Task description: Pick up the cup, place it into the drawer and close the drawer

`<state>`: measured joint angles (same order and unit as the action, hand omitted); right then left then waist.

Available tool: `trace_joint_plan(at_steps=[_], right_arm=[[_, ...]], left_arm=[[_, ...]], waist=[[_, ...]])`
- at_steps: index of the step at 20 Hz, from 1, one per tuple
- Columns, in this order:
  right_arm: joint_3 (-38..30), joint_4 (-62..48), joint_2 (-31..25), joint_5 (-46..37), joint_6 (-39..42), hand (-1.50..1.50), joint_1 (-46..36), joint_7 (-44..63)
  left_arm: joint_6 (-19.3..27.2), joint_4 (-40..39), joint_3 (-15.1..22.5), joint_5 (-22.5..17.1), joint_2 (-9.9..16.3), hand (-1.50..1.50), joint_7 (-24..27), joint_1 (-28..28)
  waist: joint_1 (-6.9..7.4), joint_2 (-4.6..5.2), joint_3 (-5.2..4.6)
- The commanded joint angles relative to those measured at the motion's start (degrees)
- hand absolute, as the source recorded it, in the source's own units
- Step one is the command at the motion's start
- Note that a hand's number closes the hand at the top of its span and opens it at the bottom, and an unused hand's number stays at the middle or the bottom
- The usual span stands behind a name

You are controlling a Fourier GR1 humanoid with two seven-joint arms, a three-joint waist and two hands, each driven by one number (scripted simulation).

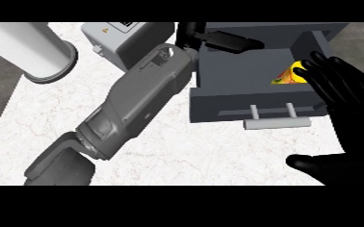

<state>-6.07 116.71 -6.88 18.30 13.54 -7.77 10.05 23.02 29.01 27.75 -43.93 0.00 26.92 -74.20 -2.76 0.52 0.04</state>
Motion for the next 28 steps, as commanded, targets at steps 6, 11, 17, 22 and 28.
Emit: trace_joint_plan(at_steps=[6, 11, 17, 22, 28], right_arm=[[0.3, 6.6, -7.2, -4.3, 6.3, 1.5, 4.6, 1.3], [2.9, 5.4, -7.8, -11.0, 8.6, 1.5, 7.3, -1.6], [3.6, 2.2, -8.1, -16.5, 7.5, 1.5, 5.7, -0.7], [5.6, -5.3, -8.0, -23.8, 7.5, 1.5, 4.0, -5.6], [12.8, -6.3, -14.3, -41.8, 7.2, 1.5, 3.7, -12.5]], left_arm=[[1.3, 12.2, -3.3, -0.9, 5.5, -1.5, -3.0, 7.7], [1.4, 22.3, -4.1, -1.3, 12.0, -1.5, -4.9, 18.3], [1.1, 39.1, -4.8, -2.1, 21.2, -1.5, -11.0, 31.0], [-3.3, 47.8, -6.9, -2.8, 24.6, -1.5, -7.7, 44.4], [-8.8, 51.8, -8.8, -4.6, 28.1, -1.5, -6.2, 52.9]], waist=[[3.66, -1.34, -0.11], [4.6, -1.27, -0.08], [4.84, -1.11, -0.05], [4.22, -0.66, -0.03], [4.89, -0.59, -0.07]])
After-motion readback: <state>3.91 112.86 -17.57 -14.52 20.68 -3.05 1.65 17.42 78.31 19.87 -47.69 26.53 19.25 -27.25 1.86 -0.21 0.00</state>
